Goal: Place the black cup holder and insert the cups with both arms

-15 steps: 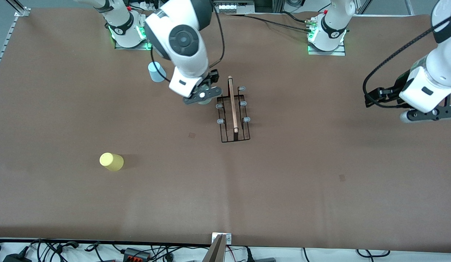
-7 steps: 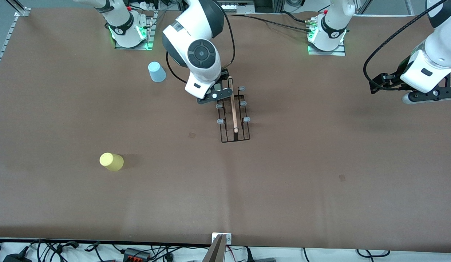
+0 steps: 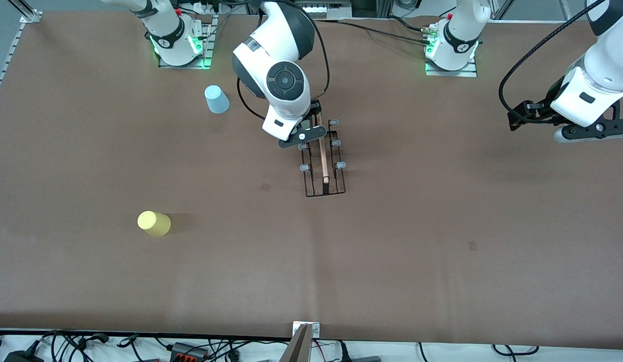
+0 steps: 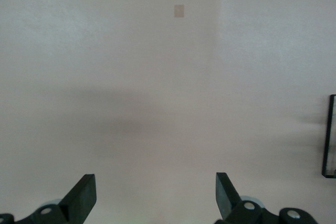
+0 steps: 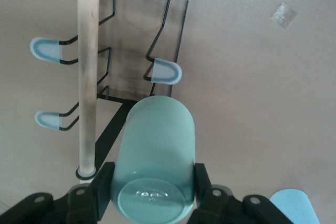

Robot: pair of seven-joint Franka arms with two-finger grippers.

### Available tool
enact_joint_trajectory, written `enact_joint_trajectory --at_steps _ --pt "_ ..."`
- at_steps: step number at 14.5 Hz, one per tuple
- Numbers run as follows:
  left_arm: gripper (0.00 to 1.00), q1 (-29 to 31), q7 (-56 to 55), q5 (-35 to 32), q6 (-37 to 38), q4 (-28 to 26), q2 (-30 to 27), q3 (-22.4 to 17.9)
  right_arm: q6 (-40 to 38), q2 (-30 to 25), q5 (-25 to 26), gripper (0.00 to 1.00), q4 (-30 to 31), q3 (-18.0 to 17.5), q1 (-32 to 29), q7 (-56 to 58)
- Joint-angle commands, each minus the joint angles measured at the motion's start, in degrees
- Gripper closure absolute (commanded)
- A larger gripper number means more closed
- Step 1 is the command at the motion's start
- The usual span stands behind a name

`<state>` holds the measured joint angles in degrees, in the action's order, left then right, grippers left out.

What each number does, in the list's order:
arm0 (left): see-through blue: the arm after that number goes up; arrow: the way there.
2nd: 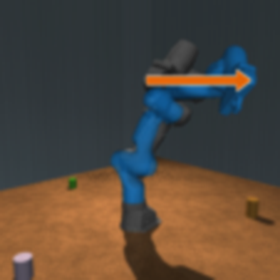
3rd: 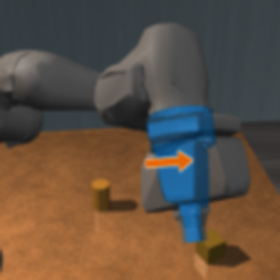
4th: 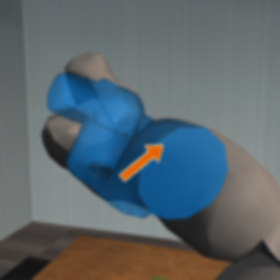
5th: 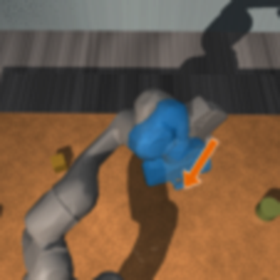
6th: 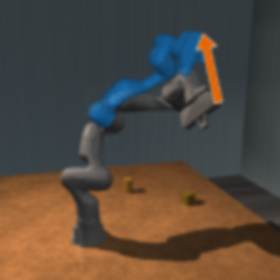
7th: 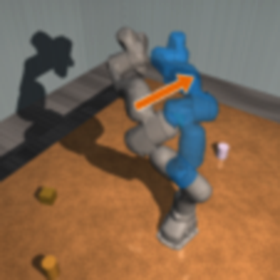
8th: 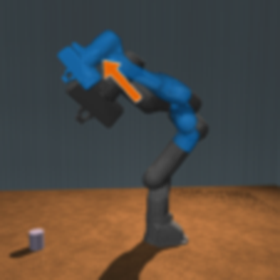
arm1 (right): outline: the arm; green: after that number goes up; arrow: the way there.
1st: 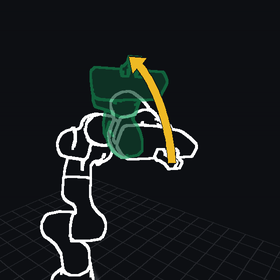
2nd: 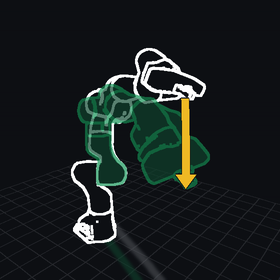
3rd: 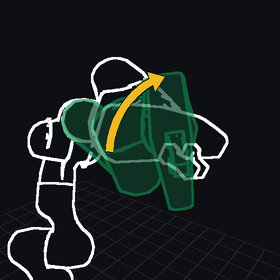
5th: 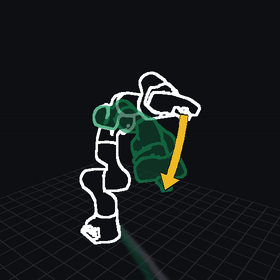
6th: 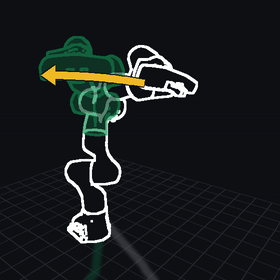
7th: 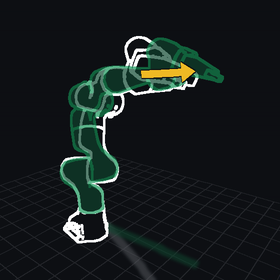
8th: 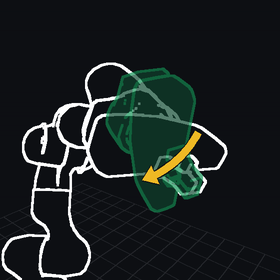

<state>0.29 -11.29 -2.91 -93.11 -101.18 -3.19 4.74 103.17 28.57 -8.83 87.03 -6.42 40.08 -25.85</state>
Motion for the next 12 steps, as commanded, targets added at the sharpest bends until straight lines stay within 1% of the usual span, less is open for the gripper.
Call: enact_joint_trajectory --at_steps 1,8,10,11,12 --pt "0.00 0.06 1.00 1.59 -1.37 0.20 -0.24 -0.87 0.45 1.22 -0.92 0.76 -0.98 0.53 0.70 -0.78" --pt "0.00 -0.03 0.83 1.59 -1.29 0.29 -0.15 -0.61 0.63 3.07 -1.36 0.75 -0.98 0.53 0.70 -0.70" --pt "0.00 -0.12 0.74 1.59 -1.29 0.37 -0.15 -0.61 1.41 3.77 -1.36 0.65 -0.98 0.53 0.70 -0.78" --pt "0.00 -0.12 0.74 1.59 -1.20 0.37 -0.15 -0.52 2.12 3.86 -1.36 0.38 -0.98 0.53 0.79 -1.13" --pt "0.00 -0.20 0.74 1.59 -1.11 0.37 -0.24 -0.52 2.56 3.69 -1.36 0.00 -1.07 0.53 0.79 -3.05"
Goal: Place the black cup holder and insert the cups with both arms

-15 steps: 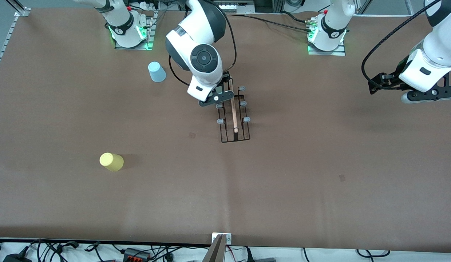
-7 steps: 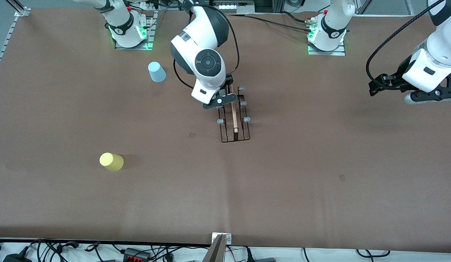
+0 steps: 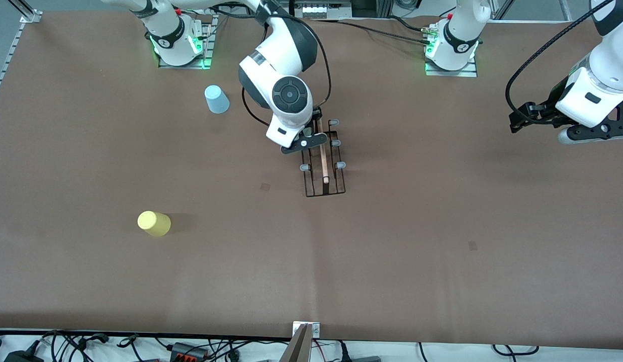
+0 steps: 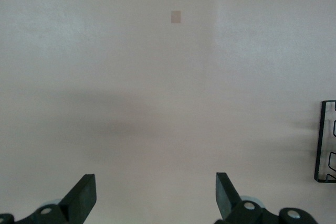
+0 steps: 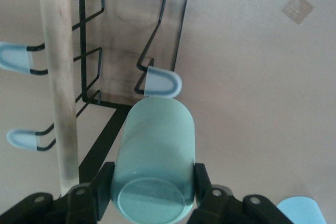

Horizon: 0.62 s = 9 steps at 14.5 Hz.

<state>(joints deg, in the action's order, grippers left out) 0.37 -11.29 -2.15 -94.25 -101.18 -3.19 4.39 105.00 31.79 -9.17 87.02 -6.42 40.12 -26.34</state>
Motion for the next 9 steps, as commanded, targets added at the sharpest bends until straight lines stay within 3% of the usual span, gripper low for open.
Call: enact_joint_trajectory --at_steps 1,5,9 --pt "0.00 -0.28 0.74 0.83 0.03 0.37 -0.24 -0.17 0.65 0.20 -1.02 0.00 -1.42 0.44 0.66 -3.88" --pt "0.00 -0.37 0.74 0.83 0.11 0.37 -0.24 -0.17 -0.84 -0.76 -1.37 0.00 -4.84 0.53 0.31 -5.21" --pt "0.00 -0.37 0.83 0.83 0.11 0.37 -0.24 -0.17 -3.31 -6.99 -0.85 0.00 -4.93 2.37 -2.05 -5.30"
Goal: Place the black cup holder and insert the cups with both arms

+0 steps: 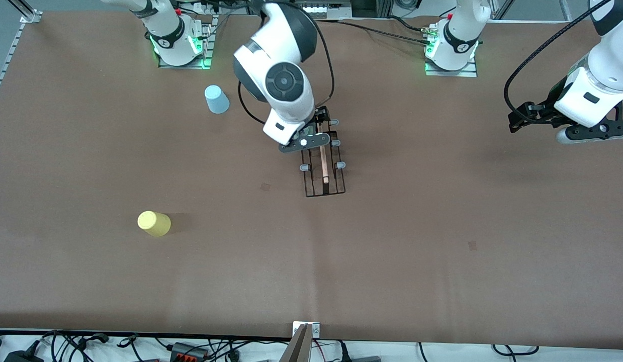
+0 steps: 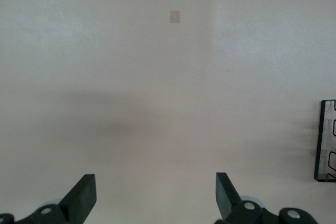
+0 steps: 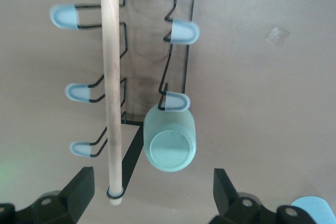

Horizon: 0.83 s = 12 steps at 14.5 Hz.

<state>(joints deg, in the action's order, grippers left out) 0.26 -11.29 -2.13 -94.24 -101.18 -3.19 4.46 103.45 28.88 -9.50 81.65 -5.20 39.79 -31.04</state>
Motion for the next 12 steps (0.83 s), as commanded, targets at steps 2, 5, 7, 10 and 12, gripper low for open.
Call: enact_joint_trajectory --at_steps 2,5,7,10,12 --pt "0.00 -0.26 0.74 0.82 0.11 0.37 -0.24 -0.24 -2.29 -6.19 -0.08 0.00 0.44 3.17 -3.92 -0.68" --pt "0.00 -0.26 0.83 0.82 0.20 0.37 -0.24 -0.24 -3.17 -6.82 0.27 0.00 0.44 10.62 -6.73 -0.07" --pt "0.00 -0.26 0.83 0.82 0.20 0.37 -0.24 -0.24 -2.99 -6.29 2.11 0.00 0.44 15.38 -8.40 0.28" --pt "0.00 -0.34 0.83 0.82 0.29 0.46 -0.24 -0.24 -1.42 -4.01 4.83 0.00 0.44 17.33 -14.19 0.46" --pt "0.00 -0.35 0.83 0.82 0.29 0.46 -0.24 -0.24 2.18 -1.91 5.28 0.00 0.44 17.24 -17.63 2.12"
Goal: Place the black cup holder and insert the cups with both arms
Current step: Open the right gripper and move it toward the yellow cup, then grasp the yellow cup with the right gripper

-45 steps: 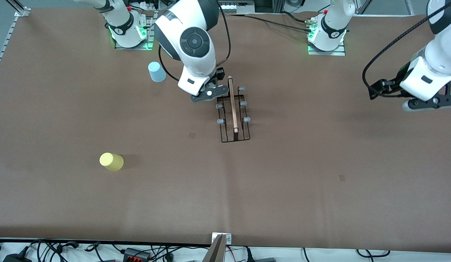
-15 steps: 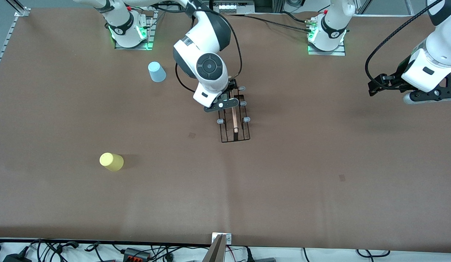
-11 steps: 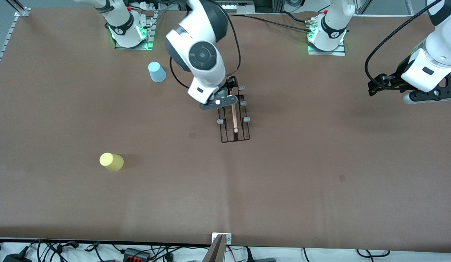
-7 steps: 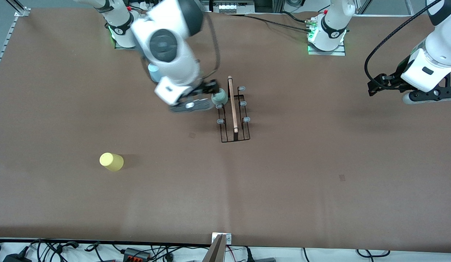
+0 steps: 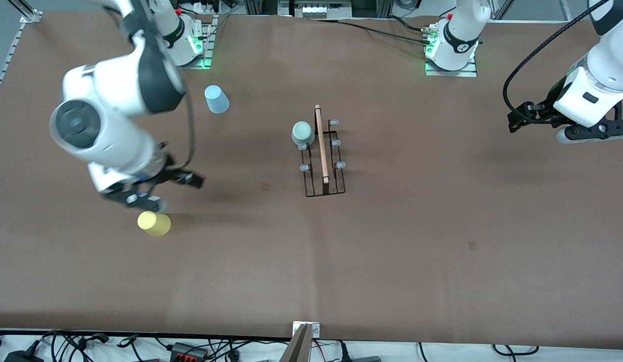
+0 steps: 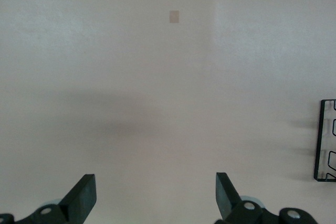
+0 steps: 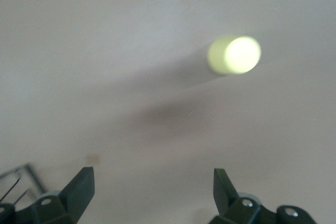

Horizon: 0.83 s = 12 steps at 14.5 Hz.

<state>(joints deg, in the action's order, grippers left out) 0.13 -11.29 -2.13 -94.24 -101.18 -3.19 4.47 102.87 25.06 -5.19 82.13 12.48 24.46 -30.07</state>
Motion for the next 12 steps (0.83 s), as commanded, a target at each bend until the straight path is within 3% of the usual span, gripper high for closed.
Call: enact_joint_trajectory --at_steps 1,6,12 --pt "0.00 -0.21 0.83 0.81 0.29 0.46 -0.24 -0.25 4.77 3.40 0.97 0.00 -0.13 -0.35 -4.13 3.15" --pt "0.00 -0.39 0.74 0.81 0.29 0.81 -0.24 -0.25 15.41 9.56 0.18 0.00 -0.31 -0.53 -11.44 17.04" --pt "0.00 -0.39 0.91 0.81 0.29 0.81 -0.24 -0.25 16.22 17.29 0.36 0.00 -2.32 -0.70 -12.06 23.80"
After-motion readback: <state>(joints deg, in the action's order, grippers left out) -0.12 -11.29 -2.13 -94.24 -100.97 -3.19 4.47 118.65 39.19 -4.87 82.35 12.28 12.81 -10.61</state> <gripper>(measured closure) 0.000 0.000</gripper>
